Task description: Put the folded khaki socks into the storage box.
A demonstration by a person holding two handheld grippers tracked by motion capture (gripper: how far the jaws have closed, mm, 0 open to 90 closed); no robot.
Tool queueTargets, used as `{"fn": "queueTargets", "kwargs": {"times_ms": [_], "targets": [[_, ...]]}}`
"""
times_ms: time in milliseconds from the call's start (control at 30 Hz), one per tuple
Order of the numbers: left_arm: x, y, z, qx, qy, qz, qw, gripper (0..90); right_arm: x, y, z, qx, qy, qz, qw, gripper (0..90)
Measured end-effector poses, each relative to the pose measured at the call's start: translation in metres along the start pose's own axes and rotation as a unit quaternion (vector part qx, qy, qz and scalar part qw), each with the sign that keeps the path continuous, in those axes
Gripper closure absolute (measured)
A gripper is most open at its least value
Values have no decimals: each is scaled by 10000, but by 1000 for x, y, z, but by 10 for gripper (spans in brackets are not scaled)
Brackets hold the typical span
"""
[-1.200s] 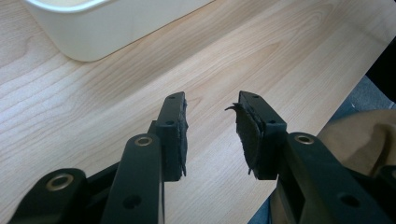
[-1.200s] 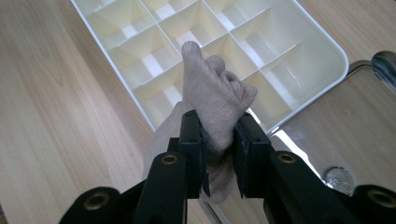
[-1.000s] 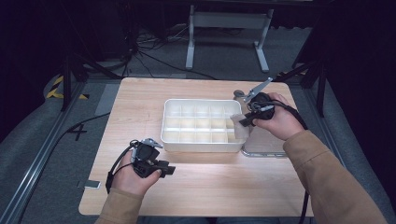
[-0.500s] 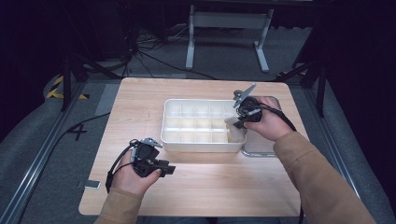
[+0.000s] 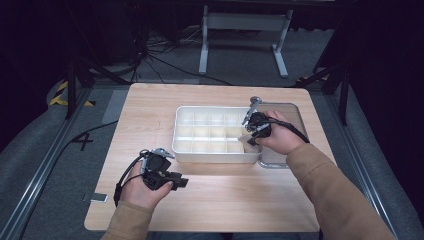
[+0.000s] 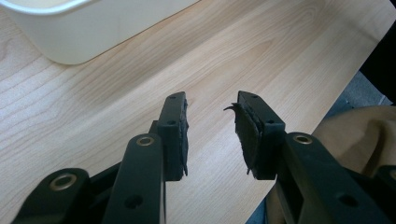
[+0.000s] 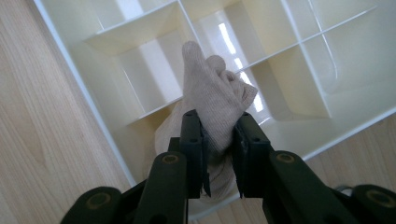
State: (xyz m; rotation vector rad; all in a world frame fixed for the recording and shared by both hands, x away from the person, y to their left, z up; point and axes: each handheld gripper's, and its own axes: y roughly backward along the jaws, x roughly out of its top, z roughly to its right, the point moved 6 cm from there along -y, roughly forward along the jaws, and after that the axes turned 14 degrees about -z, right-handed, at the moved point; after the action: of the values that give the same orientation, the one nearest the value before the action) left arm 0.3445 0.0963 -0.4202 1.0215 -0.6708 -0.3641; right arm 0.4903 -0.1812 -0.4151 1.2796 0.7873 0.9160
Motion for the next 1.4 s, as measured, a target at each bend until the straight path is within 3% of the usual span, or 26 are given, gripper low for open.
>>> {"fn": "queueTargets", "kwargs": {"times_ms": [367,1000,1367,1400], "targets": [[0,-1,0,15,-26,-29,10000,643,-1,-12,-6,27,118,-303,9995,763],[0,-3,0,7,-24,-61,10000,643,-1,-37,-6,236,-27,-654,9976,766],[1,-3,0,15,-35,-62,10000,641,-1,-47,1,662,-414,-636,9949,761],[1,-3,1,12,-32,-56,10000,641,-1,-47,1,739,-561,-633,9937,760]]}}
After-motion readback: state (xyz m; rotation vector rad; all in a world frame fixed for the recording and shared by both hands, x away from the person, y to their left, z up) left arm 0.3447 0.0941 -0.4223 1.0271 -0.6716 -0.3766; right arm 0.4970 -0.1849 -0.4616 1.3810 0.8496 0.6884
